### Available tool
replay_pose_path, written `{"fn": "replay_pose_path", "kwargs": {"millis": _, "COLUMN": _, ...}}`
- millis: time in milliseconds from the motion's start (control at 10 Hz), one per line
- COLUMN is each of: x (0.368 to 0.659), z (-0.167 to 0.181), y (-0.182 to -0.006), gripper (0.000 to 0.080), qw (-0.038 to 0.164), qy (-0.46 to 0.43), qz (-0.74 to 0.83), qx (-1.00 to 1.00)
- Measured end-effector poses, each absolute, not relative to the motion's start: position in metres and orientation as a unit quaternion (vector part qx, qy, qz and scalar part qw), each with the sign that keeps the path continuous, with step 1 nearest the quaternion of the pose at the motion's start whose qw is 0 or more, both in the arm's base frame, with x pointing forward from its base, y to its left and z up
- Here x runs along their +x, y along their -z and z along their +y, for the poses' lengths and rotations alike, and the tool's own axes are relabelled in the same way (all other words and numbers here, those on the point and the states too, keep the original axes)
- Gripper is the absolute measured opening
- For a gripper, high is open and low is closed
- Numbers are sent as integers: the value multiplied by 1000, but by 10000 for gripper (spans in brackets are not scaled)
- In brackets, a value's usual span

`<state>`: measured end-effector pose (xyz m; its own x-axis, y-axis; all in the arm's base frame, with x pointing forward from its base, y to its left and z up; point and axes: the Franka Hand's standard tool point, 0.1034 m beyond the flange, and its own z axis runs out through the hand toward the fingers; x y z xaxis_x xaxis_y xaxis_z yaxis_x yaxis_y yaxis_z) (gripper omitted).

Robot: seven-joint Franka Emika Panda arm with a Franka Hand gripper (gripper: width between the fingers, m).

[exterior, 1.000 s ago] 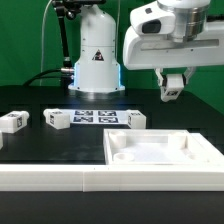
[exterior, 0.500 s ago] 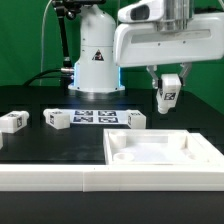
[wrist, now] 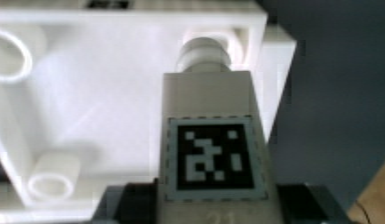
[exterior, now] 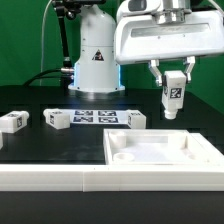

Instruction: Assemble one leg

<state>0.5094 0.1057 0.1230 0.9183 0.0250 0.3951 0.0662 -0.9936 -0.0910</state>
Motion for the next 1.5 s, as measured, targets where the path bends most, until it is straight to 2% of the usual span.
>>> {"fn": "replay_pose_path", "kwargs": {"millis": 100, "x": 516, "z": 103, "y": -120, "gripper": 291, "qw": 50, "qy": 239, "qz": -28, "qx": -969}}
{"fn": "replay_pose_path", "kwargs": {"millis": 200, "x": 525, "z": 100, "y": -115, "gripper": 291, "qw": 48, "qy": 216, "qz": -37, "qx": -975}}
{"fn": "replay_pose_path", "kwargs": {"millis": 300, "x": 544, "z": 101, "y": -122, "gripper": 291, "qw": 49, "qy": 226, "qz": -40, "qx": -972}}
{"fn": "replay_pose_path", "kwargs": {"millis": 500, "x": 577, "z": 105, "y": -116, "gripper": 291, "qw": 49, "qy": 243, "qz": -59, "qx": -967}}
{"fn": "replay_pose_path", "kwargs": {"millis": 1100, "x": 577, "z": 105, "y": -114, "gripper": 291, "qw": 49, "qy": 241, "qz": -58, "qx": -967}}
{"fn": "replay_pose_path", "kwargs": {"millis": 1300, "x": 603, "z": 107, "y": -120, "gripper": 291, "qw": 52, "qy": 233, "qz": -64, "qx": -969}}
{"fn": "replay_pose_path", "kwargs": {"millis": 1500, "x": 620, "z": 106, "y": -117, "gripper": 291, "qw": 54, "qy": 237, "qz": -61, "qx": -968}}
